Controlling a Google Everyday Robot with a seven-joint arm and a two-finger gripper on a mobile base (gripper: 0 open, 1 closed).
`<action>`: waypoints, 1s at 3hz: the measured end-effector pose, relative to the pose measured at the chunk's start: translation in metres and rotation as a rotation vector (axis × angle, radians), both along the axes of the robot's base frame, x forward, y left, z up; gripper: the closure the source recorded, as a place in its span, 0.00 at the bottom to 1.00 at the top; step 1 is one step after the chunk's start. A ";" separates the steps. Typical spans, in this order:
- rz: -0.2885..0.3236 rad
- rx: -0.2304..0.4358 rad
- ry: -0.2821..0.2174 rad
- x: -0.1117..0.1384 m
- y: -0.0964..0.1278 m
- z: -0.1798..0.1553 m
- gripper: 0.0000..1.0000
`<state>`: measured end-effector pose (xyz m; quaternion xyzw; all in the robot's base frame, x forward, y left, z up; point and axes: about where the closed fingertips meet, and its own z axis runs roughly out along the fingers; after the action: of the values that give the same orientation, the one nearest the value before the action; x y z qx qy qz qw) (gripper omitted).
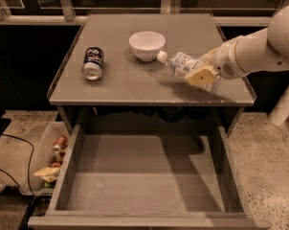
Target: Pick blue plastic bottle from top drawer and place on counter
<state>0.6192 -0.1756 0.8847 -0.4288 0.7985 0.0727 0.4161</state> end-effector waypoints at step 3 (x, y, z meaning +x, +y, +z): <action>-0.058 -0.012 -0.005 0.062 -0.012 -0.008 1.00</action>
Offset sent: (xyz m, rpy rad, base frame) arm 0.0780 -0.0140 -0.0005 -0.0147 -0.0261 -0.0687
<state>0.6811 -0.1875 0.8770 -0.4082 0.8101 0.0546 0.4173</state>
